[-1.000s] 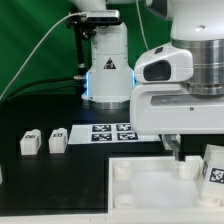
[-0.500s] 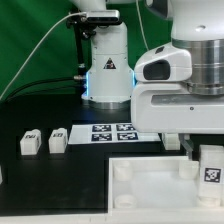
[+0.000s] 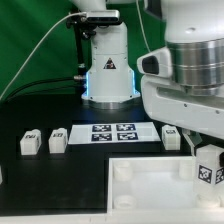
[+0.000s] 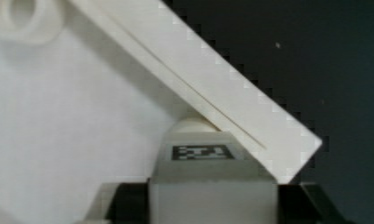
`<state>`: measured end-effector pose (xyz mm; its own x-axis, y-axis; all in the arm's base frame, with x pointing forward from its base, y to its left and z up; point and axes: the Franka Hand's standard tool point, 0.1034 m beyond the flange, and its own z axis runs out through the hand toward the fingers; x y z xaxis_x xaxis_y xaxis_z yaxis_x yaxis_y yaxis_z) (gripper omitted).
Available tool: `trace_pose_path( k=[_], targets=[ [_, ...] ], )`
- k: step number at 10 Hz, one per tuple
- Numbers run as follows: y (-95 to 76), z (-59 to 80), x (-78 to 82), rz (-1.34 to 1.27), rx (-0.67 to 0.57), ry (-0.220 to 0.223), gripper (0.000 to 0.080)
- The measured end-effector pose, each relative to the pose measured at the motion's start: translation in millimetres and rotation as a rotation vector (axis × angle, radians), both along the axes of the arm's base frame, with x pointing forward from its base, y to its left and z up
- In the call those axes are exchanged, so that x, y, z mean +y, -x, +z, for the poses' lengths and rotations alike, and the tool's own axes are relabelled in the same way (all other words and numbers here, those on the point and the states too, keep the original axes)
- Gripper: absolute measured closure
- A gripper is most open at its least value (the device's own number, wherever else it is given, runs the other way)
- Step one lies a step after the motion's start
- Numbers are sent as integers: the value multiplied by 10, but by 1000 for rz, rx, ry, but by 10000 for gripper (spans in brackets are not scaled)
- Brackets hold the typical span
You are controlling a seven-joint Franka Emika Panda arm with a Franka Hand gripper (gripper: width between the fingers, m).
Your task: Assemble one leg
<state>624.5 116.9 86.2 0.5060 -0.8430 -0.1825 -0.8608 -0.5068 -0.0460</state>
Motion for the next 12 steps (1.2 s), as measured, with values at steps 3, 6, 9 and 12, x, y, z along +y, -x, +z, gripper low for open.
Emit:
trace_pose_path(
  k=[3, 6, 9, 12],
  targets=[
    [9, -21, 3, -479, -8, -52, 505],
    [7, -23, 7, -471, -10, -52, 326],
    [54, -25, 33, -241, -11, -26, 195],
    [10, -21, 47, 44, -62, -7, 152]
  ],
)
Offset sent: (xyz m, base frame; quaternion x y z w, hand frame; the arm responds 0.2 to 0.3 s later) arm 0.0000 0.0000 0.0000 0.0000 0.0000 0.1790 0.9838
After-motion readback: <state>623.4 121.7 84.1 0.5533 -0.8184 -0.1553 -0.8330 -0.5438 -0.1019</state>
